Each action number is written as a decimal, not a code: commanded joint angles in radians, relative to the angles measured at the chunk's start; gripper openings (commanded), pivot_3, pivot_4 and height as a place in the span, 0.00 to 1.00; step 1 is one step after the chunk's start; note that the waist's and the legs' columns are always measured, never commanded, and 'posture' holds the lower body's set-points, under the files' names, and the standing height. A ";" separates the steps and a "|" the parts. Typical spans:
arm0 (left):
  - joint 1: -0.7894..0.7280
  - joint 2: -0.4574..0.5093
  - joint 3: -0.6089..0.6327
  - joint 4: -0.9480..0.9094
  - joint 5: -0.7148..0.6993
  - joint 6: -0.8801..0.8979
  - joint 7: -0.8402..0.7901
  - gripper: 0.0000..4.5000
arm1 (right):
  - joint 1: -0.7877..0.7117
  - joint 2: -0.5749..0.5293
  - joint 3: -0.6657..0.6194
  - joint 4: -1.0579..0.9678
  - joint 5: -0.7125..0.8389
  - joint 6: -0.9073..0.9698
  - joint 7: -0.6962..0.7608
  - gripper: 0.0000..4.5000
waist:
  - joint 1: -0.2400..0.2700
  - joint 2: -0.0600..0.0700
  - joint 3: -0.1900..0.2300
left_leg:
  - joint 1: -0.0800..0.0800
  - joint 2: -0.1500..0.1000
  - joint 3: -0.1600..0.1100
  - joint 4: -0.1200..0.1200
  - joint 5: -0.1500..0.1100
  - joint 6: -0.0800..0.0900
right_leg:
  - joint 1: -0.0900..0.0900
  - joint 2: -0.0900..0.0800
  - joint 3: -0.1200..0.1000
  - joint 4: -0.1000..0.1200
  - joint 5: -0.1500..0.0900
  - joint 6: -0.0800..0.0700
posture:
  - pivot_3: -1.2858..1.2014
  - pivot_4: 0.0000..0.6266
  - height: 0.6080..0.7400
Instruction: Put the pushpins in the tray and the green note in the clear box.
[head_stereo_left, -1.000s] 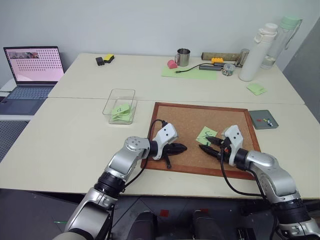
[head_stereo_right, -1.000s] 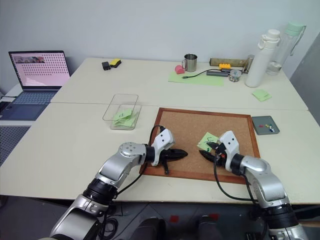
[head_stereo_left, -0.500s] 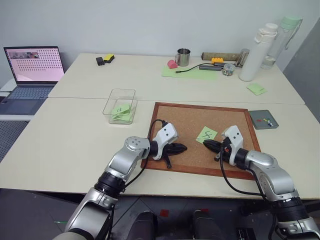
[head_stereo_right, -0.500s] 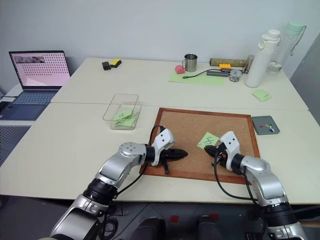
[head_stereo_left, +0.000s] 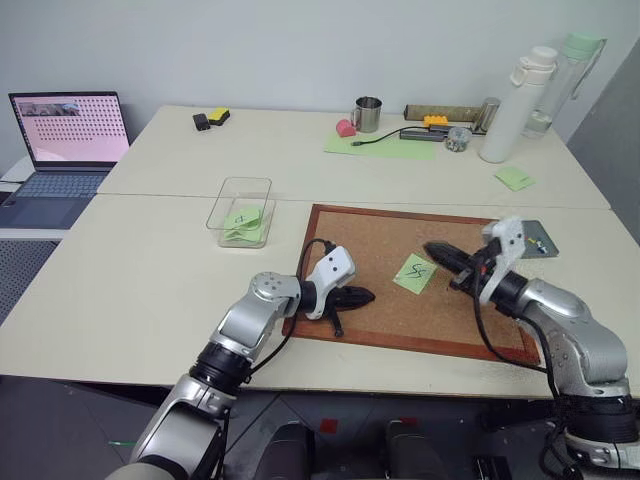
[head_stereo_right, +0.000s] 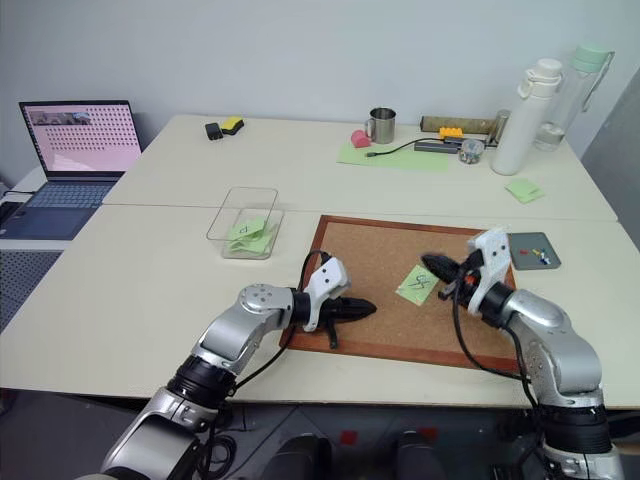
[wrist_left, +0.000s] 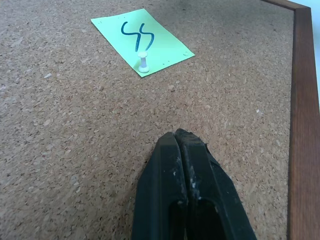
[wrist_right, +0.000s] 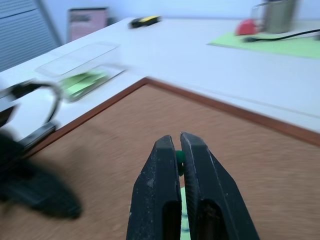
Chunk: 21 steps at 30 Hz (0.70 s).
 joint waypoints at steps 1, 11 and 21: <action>0.000 0.000 -0.012 0.014 0.010 0.004 -0.003 0.00 | -0.109 -0.075 -0.113 0.211 -0.119 -0.085 -0.152 0.01 | 0.000 0.000 0.000 | 0.000 -0.001 0.000 0.000 0.000 0.000 | 0.000 0.000 0.000 0.000 0.000 0.000 | 0.52 0.24 1.00; 0.000 0.002 -0.011 0.013 0.010 0.004 -0.005 0.00 | -0.326 -0.196 -0.125 0.811 -0.224 -0.286 -0.110 0.01 | -0.003 0.000 0.000 | 0.000 0.000 0.002 -0.001 0.000 0.000 | 0.000 0.000 0.001 -0.001 0.000 0.000 | 0.52 0.24 1.00; 0.028 0.022 -0.001 -0.023 0.005 0.024 0.006 0.00 | -0.429 -0.208 -0.132 1.027 -0.226 -0.406 -0.053 0.43 | -0.006 0.000 0.000 | 0.000 0.000 0.002 -0.001 0.000 0.000 | 0.000 0.000 0.001 -0.001 0.000 0.000 | 0.52 0.24 1.00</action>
